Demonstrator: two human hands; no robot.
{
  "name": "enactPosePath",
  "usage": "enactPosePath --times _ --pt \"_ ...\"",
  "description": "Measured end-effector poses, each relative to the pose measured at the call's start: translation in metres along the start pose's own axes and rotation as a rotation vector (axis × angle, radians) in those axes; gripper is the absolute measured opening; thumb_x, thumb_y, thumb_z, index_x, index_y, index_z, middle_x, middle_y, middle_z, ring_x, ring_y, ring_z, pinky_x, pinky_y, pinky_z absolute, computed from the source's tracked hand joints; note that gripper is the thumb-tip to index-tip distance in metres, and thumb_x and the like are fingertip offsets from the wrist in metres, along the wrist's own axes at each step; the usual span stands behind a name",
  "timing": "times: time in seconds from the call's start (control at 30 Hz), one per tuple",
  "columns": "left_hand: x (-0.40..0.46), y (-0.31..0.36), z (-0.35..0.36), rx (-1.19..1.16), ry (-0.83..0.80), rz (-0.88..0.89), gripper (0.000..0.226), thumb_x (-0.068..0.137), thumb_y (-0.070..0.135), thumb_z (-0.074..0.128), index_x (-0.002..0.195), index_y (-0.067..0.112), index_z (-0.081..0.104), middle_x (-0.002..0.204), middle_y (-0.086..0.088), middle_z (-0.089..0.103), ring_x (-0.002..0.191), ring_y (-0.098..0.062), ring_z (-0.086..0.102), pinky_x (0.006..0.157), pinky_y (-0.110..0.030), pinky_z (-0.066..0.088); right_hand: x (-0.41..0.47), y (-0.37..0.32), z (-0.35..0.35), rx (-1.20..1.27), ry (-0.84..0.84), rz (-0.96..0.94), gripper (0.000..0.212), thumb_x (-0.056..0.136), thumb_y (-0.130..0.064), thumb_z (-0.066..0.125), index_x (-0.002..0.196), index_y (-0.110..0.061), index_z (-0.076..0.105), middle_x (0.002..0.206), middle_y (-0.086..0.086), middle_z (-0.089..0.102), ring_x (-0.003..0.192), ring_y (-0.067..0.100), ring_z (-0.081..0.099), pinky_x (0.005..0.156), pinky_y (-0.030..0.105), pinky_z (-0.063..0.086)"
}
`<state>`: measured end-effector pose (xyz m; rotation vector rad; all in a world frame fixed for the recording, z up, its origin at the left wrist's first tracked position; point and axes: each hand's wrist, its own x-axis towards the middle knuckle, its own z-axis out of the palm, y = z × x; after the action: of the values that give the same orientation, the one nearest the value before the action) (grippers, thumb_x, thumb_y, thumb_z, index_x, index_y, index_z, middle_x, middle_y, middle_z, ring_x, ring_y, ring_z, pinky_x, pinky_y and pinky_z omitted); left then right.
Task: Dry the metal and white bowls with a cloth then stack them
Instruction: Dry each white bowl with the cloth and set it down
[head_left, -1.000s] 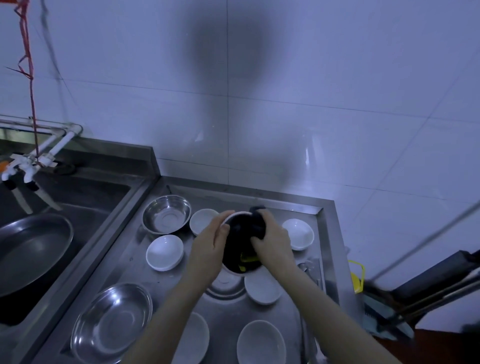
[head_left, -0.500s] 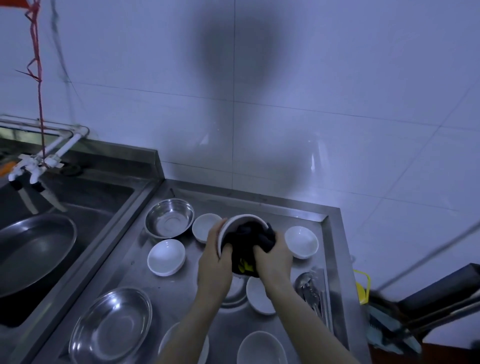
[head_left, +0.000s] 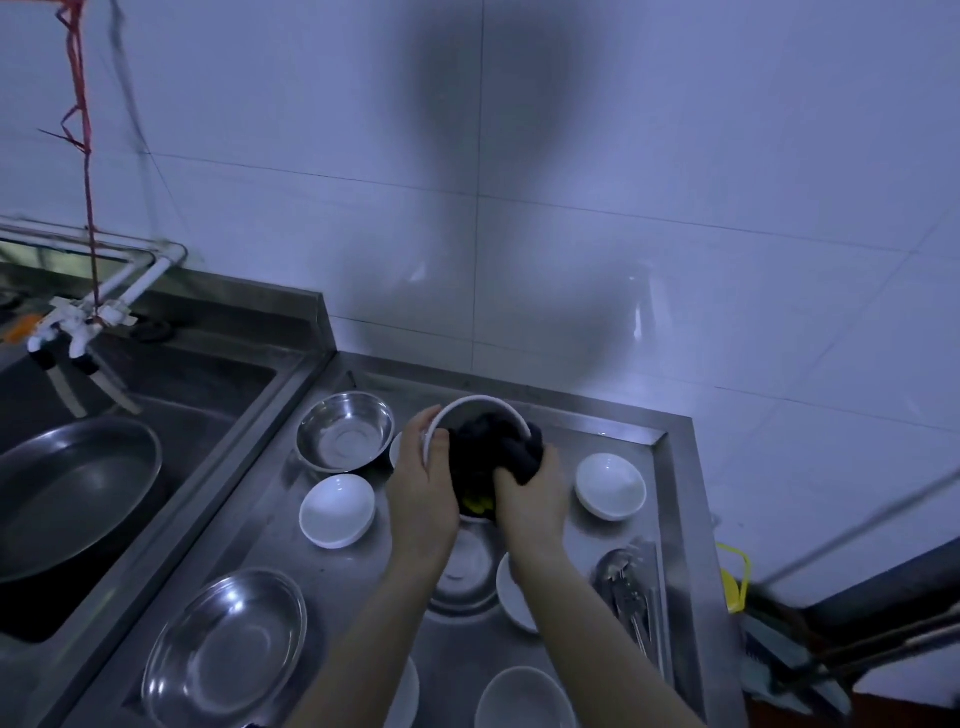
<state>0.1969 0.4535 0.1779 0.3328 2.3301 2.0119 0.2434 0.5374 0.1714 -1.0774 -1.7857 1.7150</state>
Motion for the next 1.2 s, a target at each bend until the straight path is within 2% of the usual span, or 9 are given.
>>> enactPosePath --times 0.1,0.3,0.4,0.5,0.63,0.8,0.93,1.1,1.2 --pt "0.001 -0.007 -0.004 0.120 -0.112 0.066 0.022 0.104 0.025 0.043 0.115 0.040 0.056 0.106 0.015 0.065 0.097 0.008 0.058 0.078 -0.008 0.043 0.003 0.008 -0.005 -0.005 -0.036 0.127 0.040 0.081 -0.004 0.058 0.116 -0.021 0.048 0.111 0.009 0.061 0.102 0.027 0.059 0.086 0.039 0.052" --pt "0.030 0.007 -0.018 0.521 -0.588 0.039 0.026 0.102 0.027 0.048 0.126 0.038 0.053 0.105 0.006 0.061 0.085 -0.005 0.058 0.064 -0.003 0.042 0.030 -0.006 -0.024 -0.876 -0.262 -0.575 0.047 0.079 -0.011 0.056 0.124 -0.025 0.050 0.114 0.004 0.062 0.098 0.030 0.061 0.075 0.037 0.049" --pt "0.025 0.007 -0.015 0.391 -0.359 0.028 0.031 0.096 0.026 0.058 0.126 0.036 0.054 0.107 0.008 0.065 0.094 -0.008 0.060 0.070 -0.005 0.041 0.034 -0.009 -0.023 -0.674 -0.125 -0.549 0.031 0.082 -0.018 0.060 0.111 -0.027 0.055 0.098 -0.003 0.065 0.085 0.020 0.060 0.069 0.031 0.044" --pt "-0.004 -0.003 -0.003 0.067 -0.042 -0.082 0.024 0.097 0.029 0.057 0.117 0.042 0.053 0.102 0.017 0.065 0.092 0.008 0.060 0.078 -0.019 0.044 0.026 -0.003 -0.019 -0.289 -0.005 -0.205 0.030 0.082 -0.014 0.062 0.110 -0.026 0.057 0.090 -0.007 0.060 0.086 0.015 0.055 0.073 0.028 0.043" --pt "-0.022 -0.026 0.007 -0.032 -0.072 -0.121 0.036 0.097 0.036 0.046 0.133 0.038 0.047 0.115 0.026 0.058 0.105 0.010 0.056 0.091 -0.026 0.046 0.015 0.012 -0.010 -0.077 0.003 0.033 0.031 0.082 -0.011 0.061 0.111 -0.021 0.057 0.098 0.003 0.063 0.097 0.025 0.061 0.083 0.040 0.052" --pt "0.001 -0.011 -0.009 0.328 -0.351 -0.051 0.035 0.099 0.017 0.043 0.132 0.028 0.045 0.088 0.001 0.061 0.077 -0.014 0.061 0.064 -0.020 0.046 0.029 0.003 -0.023 -0.661 -0.027 -0.527 0.045 0.083 -0.010 0.059 0.126 -0.020 0.052 0.111 0.008 0.062 0.092 0.032 0.061 0.074 0.039 0.050" --pt "0.026 0.012 -0.015 0.484 -0.524 0.005 0.029 0.102 0.025 0.042 0.131 0.029 0.047 0.103 -0.006 0.065 0.087 -0.020 0.063 0.073 -0.033 0.054 0.043 -0.009 -0.026 -0.895 -0.106 -0.731 0.046 0.082 -0.012 0.055 0.127 -0.021 0.050 0.116 0.008 0.060 0.087 0.038 0.063 0.069 0.046 0.054" --pt "0.019 0.007 -0.003 0.202 -0.081 0.004 0.017 0.101 0.029 0.046 0.113 0.030 0.058 0.100 0.002 0.067 0.092 -0.015 0.061 0.073 -0.024 0.043 0.018 -0.005 -0.012 -0.277 0.030 -0.309 0.044 0.080 -0.007 0.059 0.120 -0.024 0.054 0.099 -0.002 0.062 0.092 0.022 0.058 0.075 0.027 0.039" --pt "0.012 -0.006 -0.004 0.318 -0.130 0.004 0.021 0.102 0.029 0.042 0.116 0.030 0.058 0.101 -0.001 0.067 0.093 -0.020 0.062 0.077 -0.031 0.048 0.015 0.006 -0.012 -0.156 -0.027 -0.031 0.039 0.082 -0.008 0.058 0.119 -0.019 0.053 0.096 0.002 0.060 0.099 0.028 0.059 0.076 0.029 0.041"
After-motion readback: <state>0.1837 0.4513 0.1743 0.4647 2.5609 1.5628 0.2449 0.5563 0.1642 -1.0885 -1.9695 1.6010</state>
